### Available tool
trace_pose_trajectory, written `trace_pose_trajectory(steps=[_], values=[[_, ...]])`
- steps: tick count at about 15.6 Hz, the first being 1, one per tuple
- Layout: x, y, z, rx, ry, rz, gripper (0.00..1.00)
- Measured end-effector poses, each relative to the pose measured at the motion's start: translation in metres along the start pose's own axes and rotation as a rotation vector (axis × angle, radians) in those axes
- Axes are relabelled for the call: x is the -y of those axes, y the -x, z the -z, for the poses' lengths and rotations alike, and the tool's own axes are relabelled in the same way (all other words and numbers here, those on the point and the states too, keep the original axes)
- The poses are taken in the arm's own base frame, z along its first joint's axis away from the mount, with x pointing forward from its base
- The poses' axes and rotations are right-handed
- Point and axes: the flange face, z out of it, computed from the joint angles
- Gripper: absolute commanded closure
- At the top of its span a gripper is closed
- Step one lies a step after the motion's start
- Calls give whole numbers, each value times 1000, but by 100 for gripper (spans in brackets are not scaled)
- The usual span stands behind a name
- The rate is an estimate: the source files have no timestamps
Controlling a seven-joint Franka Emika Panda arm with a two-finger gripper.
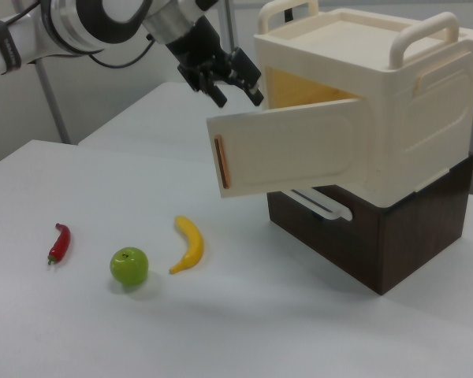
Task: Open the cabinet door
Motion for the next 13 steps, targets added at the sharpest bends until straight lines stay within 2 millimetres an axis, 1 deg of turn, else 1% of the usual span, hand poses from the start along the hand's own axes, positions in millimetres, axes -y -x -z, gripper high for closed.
trace_pose_trajectory(steps=[2,4,8,10,13], values=[[-9,6,-6,51,4,65,0],[-20,11,-7,78,8,107,0],[-56,30,-1,170,5,217,0],[-69,38,0,204,1,244,0],[-70,43,-3,242,-8,251,0]])
